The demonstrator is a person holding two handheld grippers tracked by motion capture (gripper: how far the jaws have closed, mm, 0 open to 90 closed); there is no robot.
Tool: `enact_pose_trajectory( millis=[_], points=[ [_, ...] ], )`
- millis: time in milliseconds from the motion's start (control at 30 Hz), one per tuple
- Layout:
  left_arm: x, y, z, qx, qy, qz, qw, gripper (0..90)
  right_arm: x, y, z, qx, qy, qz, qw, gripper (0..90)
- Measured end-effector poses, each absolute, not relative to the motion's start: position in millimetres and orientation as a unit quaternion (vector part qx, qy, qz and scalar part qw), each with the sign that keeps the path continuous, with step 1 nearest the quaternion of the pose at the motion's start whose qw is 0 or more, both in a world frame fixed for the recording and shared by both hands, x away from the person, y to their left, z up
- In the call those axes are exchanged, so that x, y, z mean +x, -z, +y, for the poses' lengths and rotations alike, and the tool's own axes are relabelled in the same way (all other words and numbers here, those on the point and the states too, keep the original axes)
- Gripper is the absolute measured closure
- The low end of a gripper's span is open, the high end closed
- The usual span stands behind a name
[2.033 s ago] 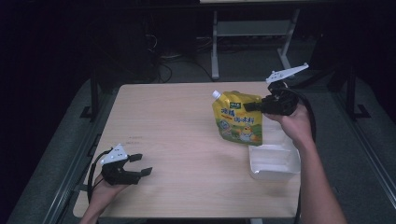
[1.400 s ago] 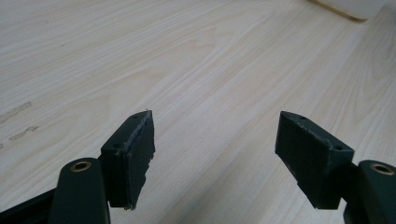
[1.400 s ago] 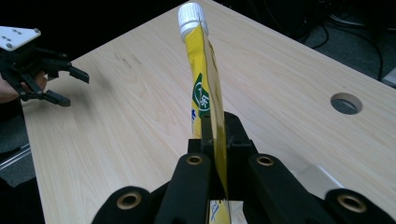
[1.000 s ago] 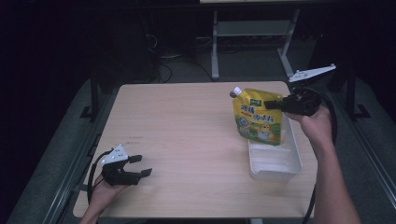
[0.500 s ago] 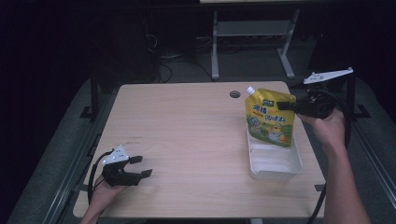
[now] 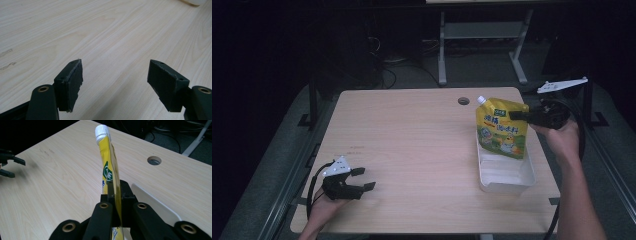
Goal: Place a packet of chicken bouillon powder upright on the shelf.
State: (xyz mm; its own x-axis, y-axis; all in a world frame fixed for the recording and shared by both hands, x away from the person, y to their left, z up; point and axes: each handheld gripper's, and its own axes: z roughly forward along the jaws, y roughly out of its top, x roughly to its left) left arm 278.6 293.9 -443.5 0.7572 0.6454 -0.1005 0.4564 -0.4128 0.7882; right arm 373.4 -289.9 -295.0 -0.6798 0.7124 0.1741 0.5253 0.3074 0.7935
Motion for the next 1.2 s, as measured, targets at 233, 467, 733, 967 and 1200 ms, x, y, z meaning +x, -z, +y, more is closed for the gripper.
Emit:
enact_pose_trajectory(
  millis=[233, 467, 733, 967, 1200],
  points=[
    [277.8, 443.6, 292.5, 0.832, -0.11, 0.331, 0.431, 27.8, 373.4, 305.5, -292.0, 0.39, -0.448, 0.798, 0.102, 89.2],
    [278.4, 443.7, 292.0, 0.833, -0.109, 0.331, 0.43, 27.8, 373.7, 317.4, -296.0, 0.403, -0.452, 0.791, 0.091, 88.8],
    [278.1, 443.5, 293.2, 0.832, -0.111, 0.333, 0.431, 27.9, 372.7, 328.5, -300.0, 0.417, -0.467, 0.775, 0.082, 87.9],
    [278.4, 443.5, 292.1, 0.833, -0.11, 0.332, 0.429, 28.0, 369.7, 334.3, -308.7, 0.431, -0.474, 0.764, 0.078, 85.9],
    [278.5, 443.6, 291.0, 0.834, -0.111, 0.331, 0.426, 28.1, 366.2, 337.9, -313.0, 0.437, -0.475, 0.759, 0.084, 82.8]
  ],
)
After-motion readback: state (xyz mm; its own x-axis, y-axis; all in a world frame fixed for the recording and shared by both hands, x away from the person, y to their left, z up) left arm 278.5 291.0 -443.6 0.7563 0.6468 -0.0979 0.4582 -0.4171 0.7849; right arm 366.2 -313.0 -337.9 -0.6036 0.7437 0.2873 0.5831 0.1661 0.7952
